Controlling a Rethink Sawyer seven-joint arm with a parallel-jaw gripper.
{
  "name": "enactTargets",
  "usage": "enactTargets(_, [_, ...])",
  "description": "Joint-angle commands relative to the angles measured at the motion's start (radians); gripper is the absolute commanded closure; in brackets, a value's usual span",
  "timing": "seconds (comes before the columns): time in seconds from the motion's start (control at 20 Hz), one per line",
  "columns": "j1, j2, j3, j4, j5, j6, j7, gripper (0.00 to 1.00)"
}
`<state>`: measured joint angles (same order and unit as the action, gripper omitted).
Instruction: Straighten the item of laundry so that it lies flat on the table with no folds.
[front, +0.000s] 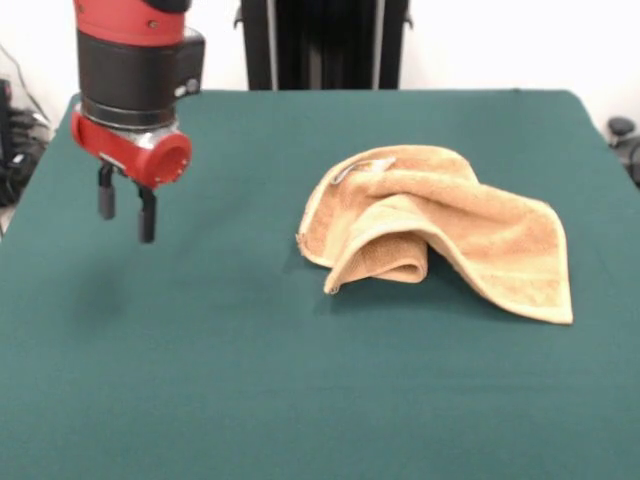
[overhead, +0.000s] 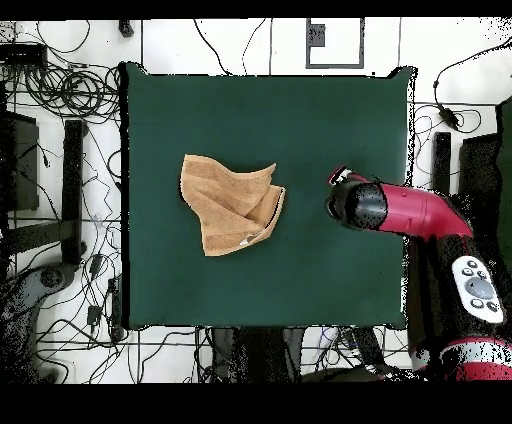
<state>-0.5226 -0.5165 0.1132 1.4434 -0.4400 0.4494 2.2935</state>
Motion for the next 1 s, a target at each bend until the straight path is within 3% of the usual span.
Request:
enactTargets(0.05, [0.039, 0.023, 0.123, 0.11, -0.065, 0.102, -0.208, 0.0])
enactTargets(0.7, [0.085, 0.019, 0.115, 0.124, -0.045, 0.072, -0.092, 0.0])
enactTargets(1.0, [0.117, -0.022, 0.108, 0.156, 0.001, 0.099, -0.039, 0.0])
